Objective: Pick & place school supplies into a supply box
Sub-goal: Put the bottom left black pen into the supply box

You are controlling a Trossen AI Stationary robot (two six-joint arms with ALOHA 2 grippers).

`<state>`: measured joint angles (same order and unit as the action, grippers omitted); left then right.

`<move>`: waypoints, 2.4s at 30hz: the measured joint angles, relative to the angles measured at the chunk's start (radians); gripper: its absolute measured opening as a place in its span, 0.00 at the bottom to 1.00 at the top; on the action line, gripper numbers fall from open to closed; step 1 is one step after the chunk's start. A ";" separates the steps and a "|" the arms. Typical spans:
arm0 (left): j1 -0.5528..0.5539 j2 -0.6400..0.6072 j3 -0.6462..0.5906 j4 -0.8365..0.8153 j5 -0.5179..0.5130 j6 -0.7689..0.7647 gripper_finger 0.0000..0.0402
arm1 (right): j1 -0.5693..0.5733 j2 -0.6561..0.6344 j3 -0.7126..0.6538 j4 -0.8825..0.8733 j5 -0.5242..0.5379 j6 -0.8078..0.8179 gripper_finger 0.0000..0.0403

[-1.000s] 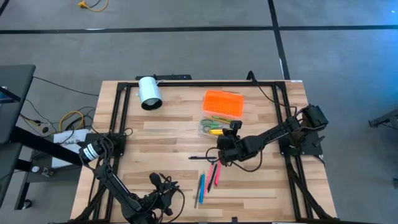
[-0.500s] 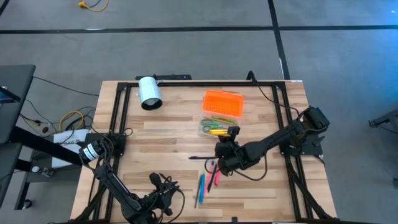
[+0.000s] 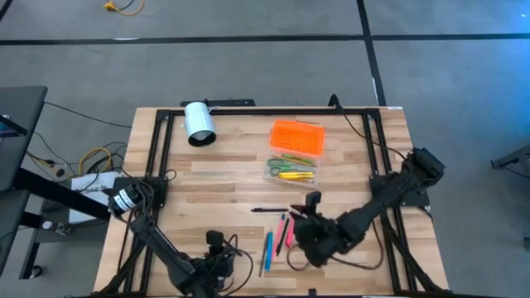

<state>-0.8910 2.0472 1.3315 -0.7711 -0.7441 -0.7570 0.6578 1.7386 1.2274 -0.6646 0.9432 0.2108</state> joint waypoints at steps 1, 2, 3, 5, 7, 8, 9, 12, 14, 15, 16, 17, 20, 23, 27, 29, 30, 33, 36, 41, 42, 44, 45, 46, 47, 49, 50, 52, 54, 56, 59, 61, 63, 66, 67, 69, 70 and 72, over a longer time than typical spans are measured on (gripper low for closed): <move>0.012 0.000 0.000 0.007 0.029 0.025 0.20 | 0.023 0.000 0.000 0.010 -0.001 0.000 0.29; 0.026 0.000 0.000 0.014 0.058 0.051 0.20 | 0.044 0.000 0.000 0.017 -0.003 0.001 0.31; 0.040 0.000 0.000 0.021 0.083 0.080 0.20 | 0.066 0.000 0.000 0.023 -0.003 0.003 0.33; 0.069 0.000 0.000 0.046 0.127 0.145 0.20 | 0.111 0.000 0.000 0.035 -0.003 0.023 0.38; 0.098 0.000 0.000 0.074 0.181 0.210 0.20 | 0.155 0.000 0.000 0.042 -0.002 0.053 0.41; 0.113 0.000 0.000 0.084 0.216 0.236 0.20 | 0.177 0.000 0.000 0.045 -0.002 0.067 0.42; 0.128 0.000 0.000 0.090 0.254 0.257 0.20 | 0.199 0.000 0.000 0.048 -0.001 0.080 0.43; 0.170 -0.005 0.002 0.091 0.350 0.292 0.20 | 0.259 0.000 -0.003 0.054 0.000 0.130 0.45; 0.194 -0.008 0.004 0.088 0.407 0.310 0.20 | 0.294 0.000 -0.011 0.055 0.005 0.168 0.44; 0.205 -0.008 0.005 0.087 0.429 0.321 0.20 | 0.311 0.000 -0.017 0.055 0.015 0.191 0.44; 0.215 -0.008 0.005 0.086 0.448 0.332 0.20 | 0.326 0.000 -0.022 0.055 0.029 0.214 0.44; 0.224 -0.008 0.005 0.082 0.468 0.340 0.20 | 0.340 0.000 -0.026 0.056 0.038 0.235 0.43; 0.252 -0.008 0.005 0.064 0.541 0.351 0.20 | 0.374 0.000 -0.049 0.082 0.046 0.296 0.42; 0.271 -0.007 0.006 0.032 0.610 0.347 0.20 | 0.401 0.000 -0.081 0.126 0.048 0.326 0.40; 0.274 -0.007 0.007 0.005 0.647 0.339 0.20 | 0.421 0.000 -0.101 0.148 0.053 0.371 0.38; 0.274 -0.007 0.007 -0.004 0.655 0.341 0.20 | 0.422 0.000 -0.103 0.154 0.054 0.376 0.37; 0.273 -0.007 0.006 -0.007 0.662 0.341 0.20 | 0.421 0.000 -0.103 0.161 0.054 0.376 0.36; 0.273 -0.006 0.006 -0.019 0.673 0.339 0.20 | 0.412 0.000 -0.103 0.190 0.054 0.365 0.35; 0.270 -0.011 0.005 -0.036 0.680 0.333 0.20 | 0.405 0.000 -0.103 0.198 0.054 0.358 0.34; 0.270 -0.019 0.003 -0.046 0.687 0.351 0.20 | 0.400 0.000 -0.103 0.198 0.054 0.357 0.34; 0.271 -0.019 0.002 -0.046 0.687 0.356 0.20 | 0.400 0.000 -0.103 0.198 0.053 0.357 0.34; 0.277 -0.019 0.002 -0.042 0.693 0.364 0.18 | 0.400 0.000 -0.103 0.198 0.053 0.357 0.34; 0.280 -0.019 0.002 -0.039 0.696 0.370 0.17 | 0.400 0.000 -0.103 0.198 0.053 0.357 0.34; 0.282 -0.019 0.001 -0.035 0.699 0.376 0.14 | 0.400 0.000 -0.103 0.198 0.053 0.357 0.34; 0.283 -0.019 0.001 -0.030 0.701 0.383 0.11 | 0.400 0.000 -0.103 0.198 0.054 0.357 0.34; 0.283 -0.019 0.001 -0.026 0.699 0.403 0.05 | 0.400 0.000 -0.103 0.198 0.053 0.357 0.33; 0.283 -0.019 0.000 -0.022 0.693 0.406 0.03 | 0.400 0.000 -0.103 0.198 0.053 0.357 0.33; 0.282 -0.019 0.000 -0.015 0.663 0.405 0.04 | 0.400 0.000 -0.103 0.198 0.053 0.357 0.33; 0.278 -0.019 -0.001 -0.012 0.622 0.403 0.05 | 0.400 0.000 -0.103 0.198 0.053 0.357 0.33; 0.268 -0.019 -0.001 -0.011 0.585 0.401 0.05 | 0.400 0.000 -0.103 0.198 0.053 0.357 0.33; 0.249 -0.018 -0.001 -0.009 0.527 0.401 0.02 | 0.400 0.000 -0.103 0.198 0.053 0.357 0.33; 0.233 -0.018 -0.001 -0.008 0.481 0.399 0.02 | 0.400 0.000 -0.103 0.198 0.053 0.357 0.33; 0.214 -0.017 -0.001 -0.008 0.428 0.398 0.02 | 0.400 0.000 -0.103 0.198 0.053 0.357 0.33; 0.188 -0.013 -0.001 -0.010 0.343 0.394 0.02 | 0.399 0.000 -0.103 0.198 0.053 0.357 0.33; 0.181 -0.011 0.004 -0.022 0.305 0.391 0.02 | 0.397 0.000 -0.103 0.198 0.053 0.357 0.33; 0.170 -0.007 0.012 -0.059 0.233 0.378 0.02 | 0.392 0.000 -0.103 0.198 0.053 0.357 0.33; 0.168 -0.007 0.023 -0.070 0.204 0.371 0.02 | 0.391 0.000 -0.103 0.198 0.053 0.357 0.33; 0.158 -0.010 0.042 -0.081 0.152 0.357 0.02 | 0.383 0.000 -0.103 0.198 0.053 0.357 0.33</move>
<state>-0.7328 2.0367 1.3735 -0.8520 -0.5922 -0.4000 1.0411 1.7386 1.1240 -0.4667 0.9962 0.5674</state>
